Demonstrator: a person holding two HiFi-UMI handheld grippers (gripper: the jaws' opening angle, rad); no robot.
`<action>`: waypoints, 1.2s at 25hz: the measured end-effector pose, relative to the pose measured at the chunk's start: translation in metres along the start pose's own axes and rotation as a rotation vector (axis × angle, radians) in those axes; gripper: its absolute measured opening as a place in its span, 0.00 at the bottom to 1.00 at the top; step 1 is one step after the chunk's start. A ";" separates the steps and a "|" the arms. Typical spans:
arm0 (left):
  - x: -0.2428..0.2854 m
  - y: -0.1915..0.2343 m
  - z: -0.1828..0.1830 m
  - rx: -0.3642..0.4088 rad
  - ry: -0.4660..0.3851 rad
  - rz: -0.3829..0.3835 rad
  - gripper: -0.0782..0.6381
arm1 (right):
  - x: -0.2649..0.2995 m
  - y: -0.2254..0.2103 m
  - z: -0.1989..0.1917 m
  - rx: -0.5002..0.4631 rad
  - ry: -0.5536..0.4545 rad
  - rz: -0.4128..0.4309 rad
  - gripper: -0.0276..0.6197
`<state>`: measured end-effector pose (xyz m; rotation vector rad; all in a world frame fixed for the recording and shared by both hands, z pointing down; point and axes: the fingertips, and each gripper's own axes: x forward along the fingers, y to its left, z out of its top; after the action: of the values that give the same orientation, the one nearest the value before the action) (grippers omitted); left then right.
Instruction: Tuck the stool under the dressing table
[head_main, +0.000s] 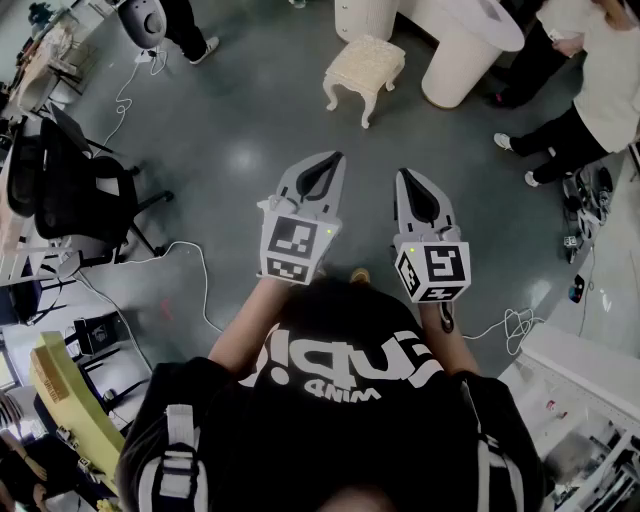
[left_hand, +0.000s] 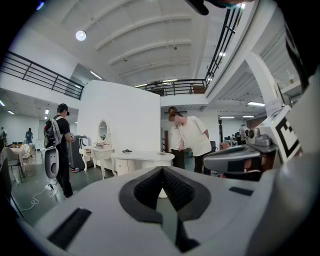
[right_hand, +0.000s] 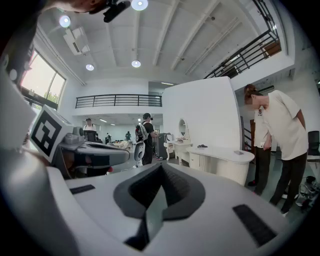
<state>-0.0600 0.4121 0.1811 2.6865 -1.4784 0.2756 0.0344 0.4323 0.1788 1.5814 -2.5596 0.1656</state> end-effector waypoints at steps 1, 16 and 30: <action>-0.001 0.001 0.000 0.000 0.000 -0.003 0.12 | 0.000 0.001 0.000 -0.001 0.000 -0.004 0.08; -0.023 0.023 -0.021 0.002 0.008 -0.070 0.12 | -0.004 0.029 -0.009 0.017 -0.002 -0.050 0.08; 0.027 0.064 -0.038 -0.036 0.051 -0.084 0.12 | 0.040 -0.031 -0.012 0.041 -0.004 -0.131 0.08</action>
<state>-0.1043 0.3605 0.2215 2.6841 -1.3393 0.3073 0.0448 0.3850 0.1978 1.7585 -2.4605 0.2025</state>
